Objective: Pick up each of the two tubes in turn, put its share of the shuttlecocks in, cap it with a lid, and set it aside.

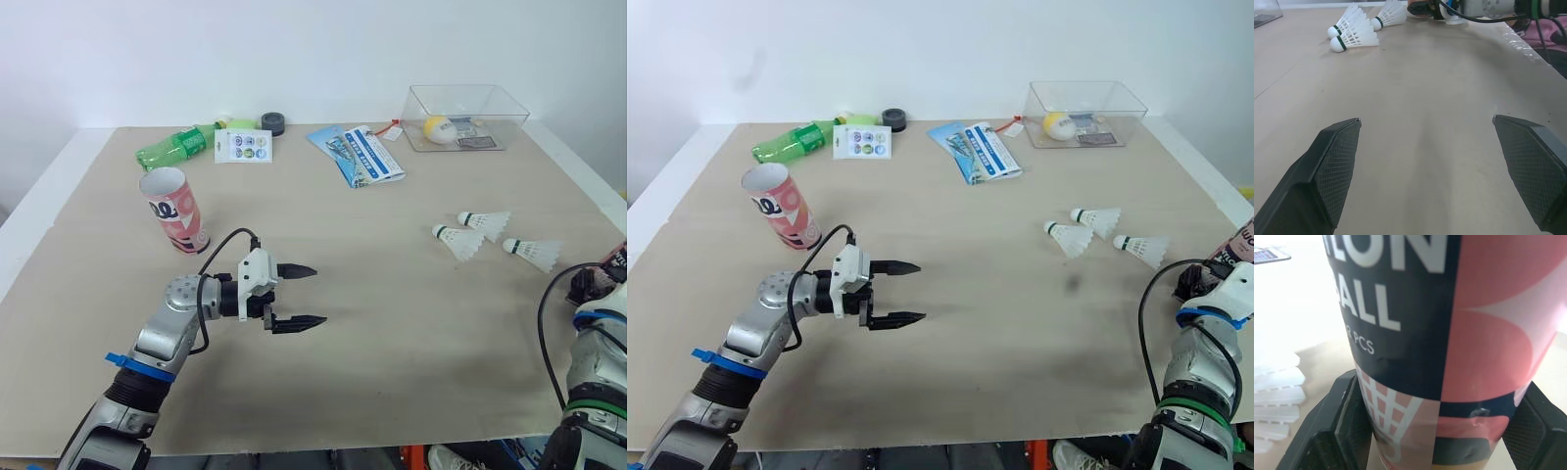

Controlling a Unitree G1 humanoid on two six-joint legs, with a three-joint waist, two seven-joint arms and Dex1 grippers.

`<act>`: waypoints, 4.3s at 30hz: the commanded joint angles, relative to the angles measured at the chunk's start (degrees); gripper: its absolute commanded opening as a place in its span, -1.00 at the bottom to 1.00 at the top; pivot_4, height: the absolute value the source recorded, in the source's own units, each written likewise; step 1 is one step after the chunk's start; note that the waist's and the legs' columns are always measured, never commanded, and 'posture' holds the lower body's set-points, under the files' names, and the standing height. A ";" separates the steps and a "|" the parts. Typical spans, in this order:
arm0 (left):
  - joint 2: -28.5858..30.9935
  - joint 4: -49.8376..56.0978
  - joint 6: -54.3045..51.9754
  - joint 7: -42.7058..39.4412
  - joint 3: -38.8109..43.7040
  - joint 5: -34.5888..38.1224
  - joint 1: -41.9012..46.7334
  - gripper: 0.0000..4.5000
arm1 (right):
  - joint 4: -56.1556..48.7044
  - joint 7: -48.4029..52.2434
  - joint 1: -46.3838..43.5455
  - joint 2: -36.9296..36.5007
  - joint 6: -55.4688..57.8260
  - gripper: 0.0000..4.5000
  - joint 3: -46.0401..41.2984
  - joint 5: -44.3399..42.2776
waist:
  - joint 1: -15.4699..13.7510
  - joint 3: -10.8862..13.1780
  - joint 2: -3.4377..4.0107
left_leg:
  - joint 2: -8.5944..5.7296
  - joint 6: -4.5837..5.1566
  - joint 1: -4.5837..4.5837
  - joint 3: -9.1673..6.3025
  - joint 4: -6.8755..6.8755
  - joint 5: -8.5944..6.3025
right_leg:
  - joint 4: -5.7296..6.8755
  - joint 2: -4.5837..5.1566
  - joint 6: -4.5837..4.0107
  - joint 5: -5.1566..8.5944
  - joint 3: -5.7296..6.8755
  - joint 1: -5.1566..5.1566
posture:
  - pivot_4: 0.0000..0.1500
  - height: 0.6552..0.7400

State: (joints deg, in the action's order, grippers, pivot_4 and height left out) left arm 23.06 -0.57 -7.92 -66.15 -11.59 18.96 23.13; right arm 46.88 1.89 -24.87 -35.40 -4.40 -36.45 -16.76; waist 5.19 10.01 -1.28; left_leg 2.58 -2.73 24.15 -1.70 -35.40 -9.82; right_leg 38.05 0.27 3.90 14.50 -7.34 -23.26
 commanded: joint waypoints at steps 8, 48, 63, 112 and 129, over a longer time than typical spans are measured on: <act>0.49 1.67 -0.18 0.08 -0.11 0.18 0.25 1.00 | 1.64 1.41 -1.09 -2.22 -3.50 0.54 2.21 1.26 | 0.13 0.01 -0.04 | 0.00 0.00 0.00 -0.01 0.00 0.00 | -0.01 0.00 0.00 0.00 0.00 0.01 | 1.00 1.00; 0.91 2.22 -0.74 0.53 -0.87 0.21 0.44 1.00 | 2.59 -2.17 0.42 -2.11 -3.54 0.98 2.30 -1.41 | 0.72 0.04 0.06 | -0.03 0.04 -0.04 0.02 0.01 0.01 | 0.00 0.00 0.04 -0.03 -0.06 0.03 | 1.00 1.00; 0.94 2.12 -1.06 0.05 -1.33 0.39 0.48 1.00 | -14.83 -0.29 9.54 -1.72 2.47 0.98 1.01 -2.89 | 0.66 0.01 0.12 | -0.03 0.04 -0.03 0.03 0.01 0.00 | 0.00 0.01 0.05 -0.02 -0.08 0.00 | 1.00 1.00; -5.11 6.24 -0.88 16.65 2.73 -1.70 -5.80 1.00 | -51.87 67.56 9.53 -5.23 16.53 0.98 31.35 -15.93 | -0.42 0.08 0.01 | 0.02 0.03 0.05 -0.03 -0.05 0.00 | 0.00 -0.02 0.11 -0.07 0.01 -0.05 | 1.00 1.00; -9.86 26.52 -4.84 50.27 15.07 -11.66 -25.13 1.00 | -37.92 73.75 -3.05 1.93 8.98 0.98 39.04 -8.30 | -0.89 0.19 -0.17 | 0.05 -0.04 0.07 -0.04 -0.06 -0.04 | 0.00 -0.02 0.26 -0.16 0.04 -0.06 | 1.00 1.00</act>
State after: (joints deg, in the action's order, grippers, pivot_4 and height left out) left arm 13.71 22.03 -12.86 -19.07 1.49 8.81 -1.12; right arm 11.06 76.82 -28.15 -33.76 4.85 3.69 -25.16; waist 4.30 10.20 -1.45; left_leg 2.64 -2.77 24.22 -1.74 -35.44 -9.87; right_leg 38.05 0.24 4.15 14.35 -7.30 -23.35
